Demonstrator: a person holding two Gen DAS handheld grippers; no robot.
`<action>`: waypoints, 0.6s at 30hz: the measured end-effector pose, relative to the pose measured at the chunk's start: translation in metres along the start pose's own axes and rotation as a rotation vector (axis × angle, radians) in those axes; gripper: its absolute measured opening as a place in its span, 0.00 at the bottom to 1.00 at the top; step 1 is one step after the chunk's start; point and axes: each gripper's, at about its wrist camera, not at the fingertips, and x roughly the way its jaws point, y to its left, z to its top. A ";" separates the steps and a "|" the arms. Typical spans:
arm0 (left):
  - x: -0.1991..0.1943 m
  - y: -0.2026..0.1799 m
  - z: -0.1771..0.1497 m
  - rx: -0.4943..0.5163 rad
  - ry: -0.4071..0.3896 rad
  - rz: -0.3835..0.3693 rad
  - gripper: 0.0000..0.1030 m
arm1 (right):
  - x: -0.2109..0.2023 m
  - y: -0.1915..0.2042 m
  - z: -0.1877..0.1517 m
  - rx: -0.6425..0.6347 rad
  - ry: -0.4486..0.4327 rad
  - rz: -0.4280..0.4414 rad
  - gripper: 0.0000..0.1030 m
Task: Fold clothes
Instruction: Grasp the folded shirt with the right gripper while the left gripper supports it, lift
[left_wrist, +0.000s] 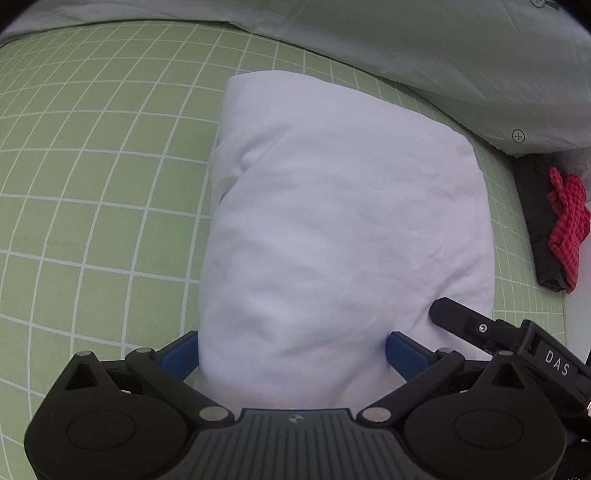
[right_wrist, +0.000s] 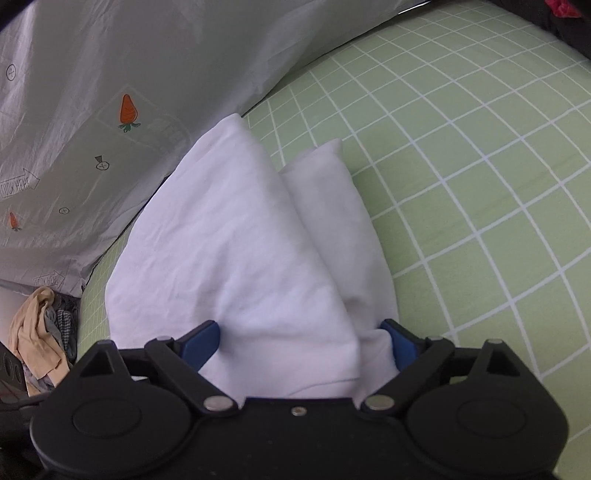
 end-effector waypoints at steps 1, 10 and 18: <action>0.000 0.003 0.000 -0.020 0.005 -0.007 1.00 | 0.000 0.001 0.000 -0.004 0.000 -0.009 0.92; 0.008 0.021 -0.007 -0.083 0.003 -0.096 1.00 | 0.003 0.010 -0.003 -0.052 0.003 -0.063 0.95; 0.006 0.008 -0.006 -0.070 -0.013 -0.107 0.85 | -0.007 0.012 -0.004 -0.076 0.001 -0.020 0.71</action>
